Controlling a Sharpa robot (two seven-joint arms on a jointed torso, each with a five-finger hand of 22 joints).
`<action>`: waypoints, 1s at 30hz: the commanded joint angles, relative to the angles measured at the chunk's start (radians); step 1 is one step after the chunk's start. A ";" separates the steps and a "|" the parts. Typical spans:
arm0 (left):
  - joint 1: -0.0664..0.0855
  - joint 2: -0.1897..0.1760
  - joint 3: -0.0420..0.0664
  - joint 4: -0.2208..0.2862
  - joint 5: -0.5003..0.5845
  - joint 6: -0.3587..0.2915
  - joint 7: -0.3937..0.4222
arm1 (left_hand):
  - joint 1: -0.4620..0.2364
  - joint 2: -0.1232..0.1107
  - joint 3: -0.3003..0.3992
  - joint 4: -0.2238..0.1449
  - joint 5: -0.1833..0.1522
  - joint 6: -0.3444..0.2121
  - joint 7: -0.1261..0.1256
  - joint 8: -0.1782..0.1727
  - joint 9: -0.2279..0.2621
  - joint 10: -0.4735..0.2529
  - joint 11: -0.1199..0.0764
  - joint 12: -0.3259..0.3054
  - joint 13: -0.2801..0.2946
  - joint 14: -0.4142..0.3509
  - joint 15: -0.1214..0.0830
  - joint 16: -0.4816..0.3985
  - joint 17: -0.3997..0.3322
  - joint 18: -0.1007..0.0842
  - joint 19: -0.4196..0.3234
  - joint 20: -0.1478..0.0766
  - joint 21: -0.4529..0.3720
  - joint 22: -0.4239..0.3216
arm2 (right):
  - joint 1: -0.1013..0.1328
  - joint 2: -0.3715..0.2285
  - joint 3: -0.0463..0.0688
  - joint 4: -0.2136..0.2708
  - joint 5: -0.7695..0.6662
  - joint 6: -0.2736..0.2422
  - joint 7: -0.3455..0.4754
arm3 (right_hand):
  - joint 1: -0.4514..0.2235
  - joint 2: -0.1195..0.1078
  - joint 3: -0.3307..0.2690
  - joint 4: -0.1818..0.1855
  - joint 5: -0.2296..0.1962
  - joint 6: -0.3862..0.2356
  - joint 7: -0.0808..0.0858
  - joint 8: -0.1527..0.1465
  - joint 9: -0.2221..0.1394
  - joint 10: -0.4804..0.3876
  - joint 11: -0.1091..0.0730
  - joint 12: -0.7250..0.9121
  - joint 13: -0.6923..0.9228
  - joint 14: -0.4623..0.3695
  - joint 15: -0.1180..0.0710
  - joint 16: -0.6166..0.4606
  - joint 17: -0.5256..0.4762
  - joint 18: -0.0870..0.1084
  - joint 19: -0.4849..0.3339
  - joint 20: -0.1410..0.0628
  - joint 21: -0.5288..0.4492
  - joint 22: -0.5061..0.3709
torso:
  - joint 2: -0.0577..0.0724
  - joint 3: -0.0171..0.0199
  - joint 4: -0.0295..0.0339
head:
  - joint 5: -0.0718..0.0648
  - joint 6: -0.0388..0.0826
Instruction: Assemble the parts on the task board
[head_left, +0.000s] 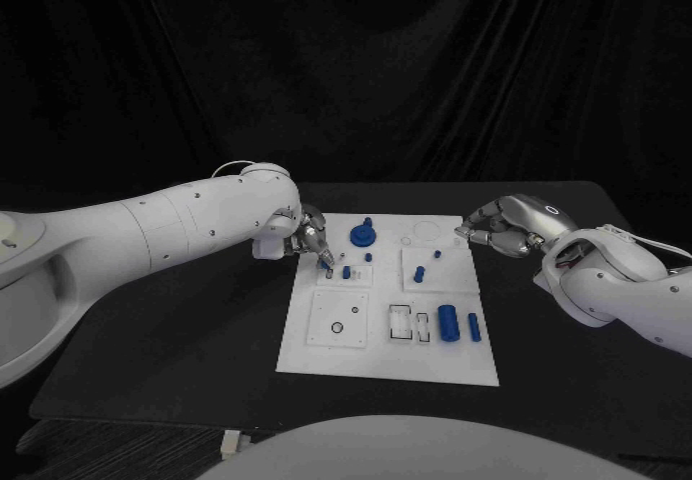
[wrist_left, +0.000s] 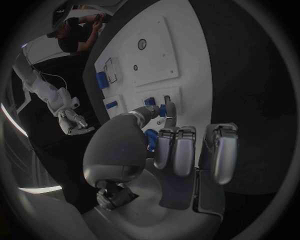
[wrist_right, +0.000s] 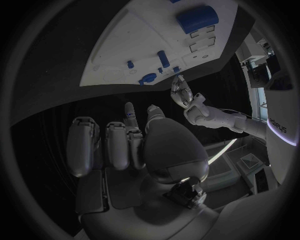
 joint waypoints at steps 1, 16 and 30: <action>-0.004 0.003 0.001 0.003 0.008 0.002 -0.002 | 0.000 0.007 0.062 -0.066 0.002 -0.005 -0.002 -0.004 0.000 0.106 0.002 0.004 0.263 0.106 -0.001 0.003 0.263 0.013 0.053 -0.002 -0.003 0.238 | -0.002 -0.002 0.001 0.002 -0.002 0.001 -0.004 | 0.010 -0.001 -0.005 0.001 0.004 0.005 0.000 -0.006 -0.001 0.109 0.005 -0.003 0.261 0.055 0.002 -0.006 -0.001 0.018 0.039 0.005 -0.006 0.197 | -0.001 0.0004 -0.0003 | 0.001 0.000; -0.020 0.005 0.001 0.001 0.008 0.009 -0.005 | 0.001 0.007 0.063 -0.069 0.003 -0.005 -0.002 -0.004 0.000 0.106 0.002 0.004 0.263 0.106 -0.001 0.003 0.263 0.013 0.053 -0.002 -0.004 0.238 | -0.002 -0.003 0.001 0.004 -0.002 0.000 -0.005 | 0.011 -0.001 -0.005 0.001 0.005 0.006 0.000 -0.006 -0.001 0.109 0.006 -0.003 0.261 0.056 0.002 -0.005 0.000 0.018 0.039 0.005 -0.006 0.197 | 0.000 -0.0001 0.0005 | 0.002 0.000; -0.027 0.006 0.001 0.000 0.008 0.003 0.000 | 0.002 0.008 0.064 -0.073 0.004 -0.005 -0.001 -0.005 0.000 0.106 0.003 0.004 0.263 0.106 0.000 0.003 0.263 0.013 0.051 -0.001 -0.006 0.237 | -0.002 -0.004 0.001 0.005 -0.002 -0.002 -0.006 | 0.011 -0.001 -0.005 0.001 0.005 0.006 0.000 -0.006 -0.001 0.109 0.006 -0.003 0.261 0.056 0.002 -0.005 0.000 0.018 0.039 0.005 -0.006 0.197 | 0.000 -0.0001 0.0002 | 0.001 0.000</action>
